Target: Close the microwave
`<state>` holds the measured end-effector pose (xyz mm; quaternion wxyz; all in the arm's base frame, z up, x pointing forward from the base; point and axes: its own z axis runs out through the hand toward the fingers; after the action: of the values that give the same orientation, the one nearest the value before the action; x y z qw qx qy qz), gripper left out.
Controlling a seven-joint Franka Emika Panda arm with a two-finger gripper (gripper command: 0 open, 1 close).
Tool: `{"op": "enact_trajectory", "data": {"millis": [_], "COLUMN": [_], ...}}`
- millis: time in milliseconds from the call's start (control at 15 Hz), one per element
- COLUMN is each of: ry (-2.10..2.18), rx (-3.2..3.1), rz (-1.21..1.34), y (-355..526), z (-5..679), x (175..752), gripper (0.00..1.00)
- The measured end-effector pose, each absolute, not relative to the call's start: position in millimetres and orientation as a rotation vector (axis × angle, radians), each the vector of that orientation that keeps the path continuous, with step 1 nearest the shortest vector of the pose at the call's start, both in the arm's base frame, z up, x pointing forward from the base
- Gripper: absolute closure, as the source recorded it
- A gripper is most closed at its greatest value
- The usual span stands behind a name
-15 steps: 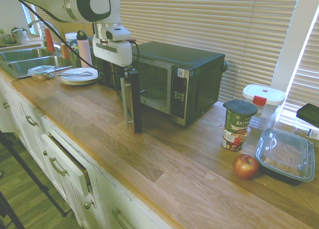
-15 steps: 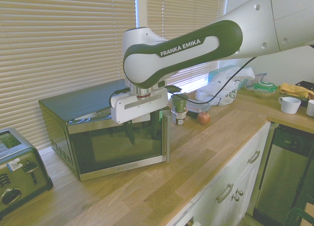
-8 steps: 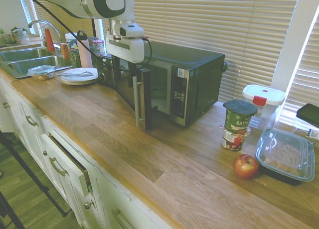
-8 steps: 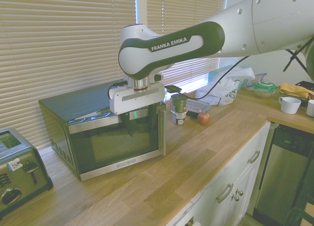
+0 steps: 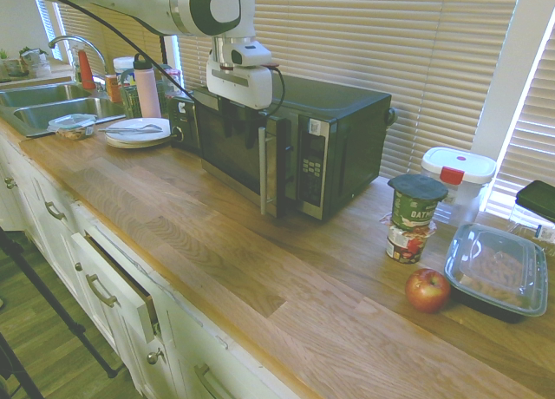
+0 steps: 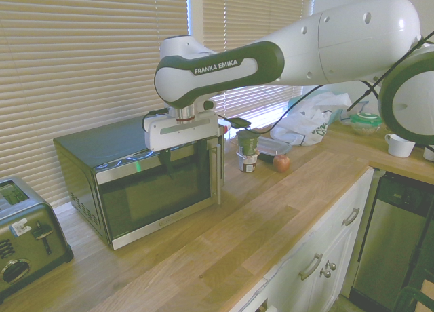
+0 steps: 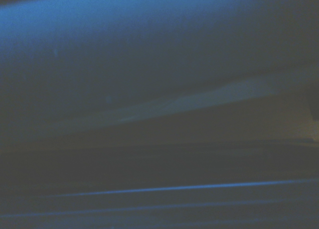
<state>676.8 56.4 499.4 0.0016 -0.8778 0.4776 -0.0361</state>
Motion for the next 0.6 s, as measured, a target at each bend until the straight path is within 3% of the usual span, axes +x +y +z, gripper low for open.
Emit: {"op": "enact_trajectory", "data": {"millis": [600], "ry": [1.504], "rx": [-2.778], "rz": [-0.11], "y": [53.1], "z": [520.9], "x": [705.0], "gripper": [0.0]}}
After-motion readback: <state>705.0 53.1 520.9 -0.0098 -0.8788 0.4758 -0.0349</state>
